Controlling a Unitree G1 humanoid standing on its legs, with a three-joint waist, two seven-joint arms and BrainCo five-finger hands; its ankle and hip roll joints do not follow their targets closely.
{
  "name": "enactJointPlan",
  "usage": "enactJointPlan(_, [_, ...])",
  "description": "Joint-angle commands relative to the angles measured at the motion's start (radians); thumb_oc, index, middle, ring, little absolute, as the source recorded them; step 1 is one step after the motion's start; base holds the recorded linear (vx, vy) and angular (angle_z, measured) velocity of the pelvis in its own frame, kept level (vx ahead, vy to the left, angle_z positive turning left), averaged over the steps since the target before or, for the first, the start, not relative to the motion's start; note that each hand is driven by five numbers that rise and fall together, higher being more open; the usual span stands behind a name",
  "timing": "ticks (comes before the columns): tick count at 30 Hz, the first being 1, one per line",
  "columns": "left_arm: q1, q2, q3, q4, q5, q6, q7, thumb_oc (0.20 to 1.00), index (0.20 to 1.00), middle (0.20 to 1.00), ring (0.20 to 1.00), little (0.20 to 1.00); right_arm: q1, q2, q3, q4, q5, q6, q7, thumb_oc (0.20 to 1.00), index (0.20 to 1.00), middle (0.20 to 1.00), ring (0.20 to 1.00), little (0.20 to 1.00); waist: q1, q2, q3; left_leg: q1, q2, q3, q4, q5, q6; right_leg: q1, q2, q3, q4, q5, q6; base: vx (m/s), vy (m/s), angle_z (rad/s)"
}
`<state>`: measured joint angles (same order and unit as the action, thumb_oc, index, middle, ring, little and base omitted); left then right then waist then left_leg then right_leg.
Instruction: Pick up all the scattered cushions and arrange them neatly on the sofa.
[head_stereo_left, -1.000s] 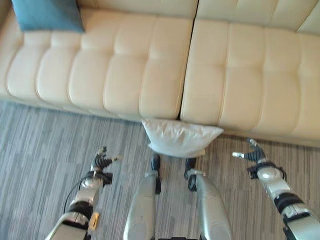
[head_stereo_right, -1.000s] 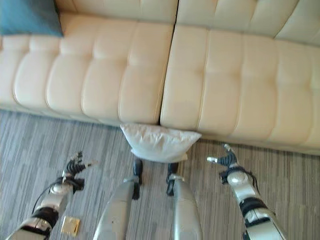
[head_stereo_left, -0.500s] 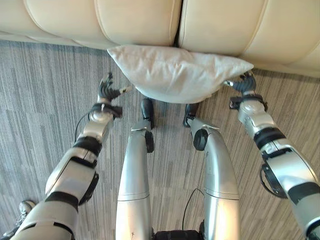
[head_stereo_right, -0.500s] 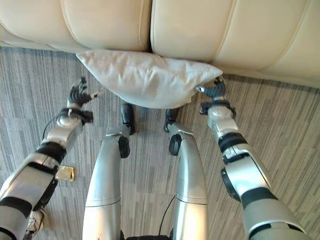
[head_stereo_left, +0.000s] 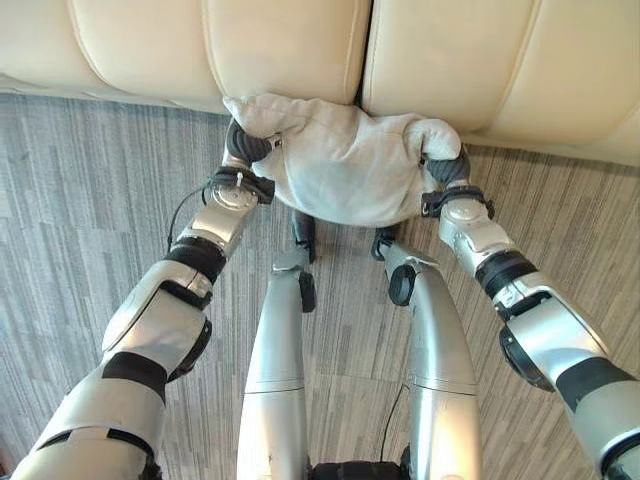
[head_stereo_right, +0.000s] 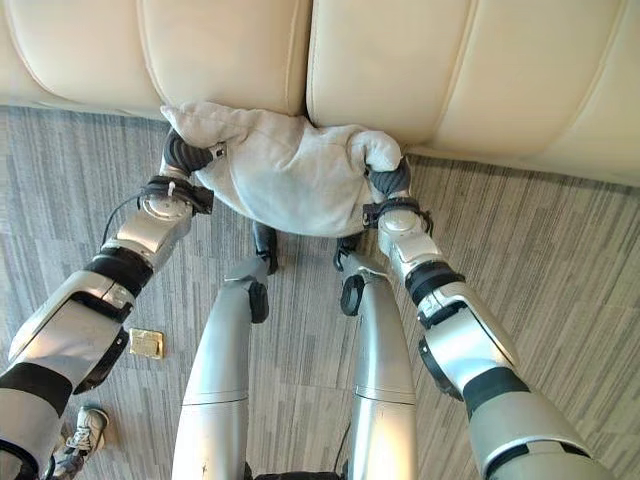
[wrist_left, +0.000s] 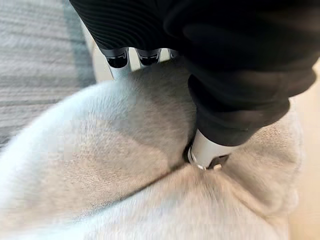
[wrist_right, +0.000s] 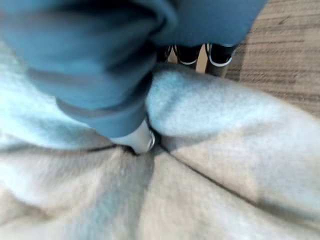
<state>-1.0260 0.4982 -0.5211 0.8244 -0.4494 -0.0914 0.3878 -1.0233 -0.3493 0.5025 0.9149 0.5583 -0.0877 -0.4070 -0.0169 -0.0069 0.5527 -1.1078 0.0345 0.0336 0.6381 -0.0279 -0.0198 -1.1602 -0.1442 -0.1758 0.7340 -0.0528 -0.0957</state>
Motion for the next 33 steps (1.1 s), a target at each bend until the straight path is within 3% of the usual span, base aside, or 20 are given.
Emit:
enactJointPlan(1, [0.101,-0.117,0.067,-0.205,0.061,-0.165,0.008,0.200,0.200,0.200,0.200,0.200,0.074,0.127,0.012,-0.230,-0.068,-0.163,0.040,0.200,0.200,0.200,0.200,0.200,-0.016,0.026,-0.227,-0.042,-0.013,0.004,0.018,-0.113,-0.008,-0.008,0.022,0.077,-0.059,-0.058,0.147,0.00,0.000,0.00])
enactJointPlan(5, [0.235,-0.144,0.097,-0.348,0.082,-0.173,0.006,0.200,0.200,0.200,0.200,0.200,0.216,0.104,-0.016,-0.369,-0.110,-0.159,0.063,0.200,0.200,0.200,0.200,0.200,-0.018,0.018,-0.226,0.097,-0.014,0.008,-0.066,-0.104,-0.012,0.116,0.016,0.070,-0.137,-0.039,0.158,0.00,0.017,0.03])
enactJointPlan(6, [0.381,-0.166,0.130,-0.472,0.100,-0.177,-0.019,0.200,0.200,0.200,0.200,0.200,0.384,0.082,-0.060,-0.518,-0.141,-0.164,0.103,0.200,0.200,0.200,0.200,0.200,-0.023,0.004,-0.233,0.260,-0.017,0.011,-0.162,-0.099,-0.017,0.268,0.013,0.060,-0.227,-0.027,0.167,0.00,0.000,0.00])
enactJointPlan(8, [0.445,-0.167,0.137,-0.513,0.106,-0.175,-0.030,0.200,0.200,0.200,0.200,0.200,0.456,0.072,-0.074,-0.579,-0.145,-0.163,0.120,0.200,0.200,0.200,0.200,0.200,-0.023,0.000,-0.230,0.328,-0.019,0.011,-0.191,-0.097,-0.018,0.332,0.011,0.056,-0.256,-0.022,0.171,0.03,0.026,-0.06])
enactJointPlan(9, [0.506,-0.173,0.147,-0.550,0.106,-0.174,-0.050,0.200,0.200,0.200,0.200,0.200,0.521,0.069,-0.086,-0.629,-0.149,-0.163,0.145,0.200,0.200,0.200,0.200,0.200,-0.027,-0.008,-0.234,0.378,-0.022,0.018,-0.231,-0.065,-0.014,0.386,0.005,0.046,-0.300,0.012,0.167,0.05,0.021,-0.10])
enactJointPlan(13, [0.662,-0.165,0.164,-0.620,0.123,-0.167,-0.089,0.200,0.200,0.200,0.200,0.200,0.676,0.040,-0.119,-0.737,-0.165,-0.155,0.202,0.200,0.200,0.200,0.200,0.200,-0.028,-0.017,-0.244,0.559,-0.029,0.017,-0.316,-0.059,-0.016,0.570,0.006,0.037,-0.391,0.022,0.176,0.11,0.008,-0.04])
enactJointPlan(15, [0.817,-0.140,0.199,-0.679,0.119,-0.161,-0.140,0.200,0.200,0.200,0.200,0.200,0.811,-0.016,-0.164,-0.838,-0.188,-0.145,0.261,0.200,0.200,0.200,0.200,0.200,-0.030,-0.025,-0.282,0.709,-0.026,0.025,-0.400,-0.048,-0.017,0.726,0.013,0.031,-0.478,0.032,0.187,0.30,0.017,-0.08])
enactJointPlan(19, [0.971,-0.104,0.250,-0.742,0.102,-0.151,-0.201,0.200,0.200,0.200,0.200,0.200,0.934,-0.056,-0.216,-0.934,-0.196,-0.137,0.321,0.200,0.200,0.200,0.200,0.200,-0.030,-0.027,-0.347,0.875,-0.022,0.039,-0.482,-0.048,-0.017,0.888,0.028,0.033,-0.553,0.031,0.201,0.26,0.024,-0.10])
enactJointPlan(25, [1.101,-0.079,0.305,-0.793,0.080,-0.118,-0.250,0.200,0.200,0.200,0.200,0.200,1.027,-0.075,-0.256,-0.979,-0.200,-0.107,0.366,0.200,0.200,0.200,0.200,0.200,-0.027,-0.022,-0.412,1.001,-0.032,0.053,-0.522,-0.069,-0.007,1.019,0.040,0.049,-0.608,0.022,0.210,0.19,0.050,-0.05])
enactJointPlan(33, [1.161,-0.047,0.342,-0.805,0.095,-0.095,-0.271,0.200,0.200,0.200,0.200,0.200,1.036,-0.074,-0.283,-0.985,-0.197,-0.095,0.372,0.200,0.200,0.200,0.200,0.200,-0.011,-0.023,-0.410,1.013,-0.039,0.081,-0.486,-0.117,0.023,1.032,0.033,0.080,-0.575,0.015,0.234,0.09,0.102,-0.08])
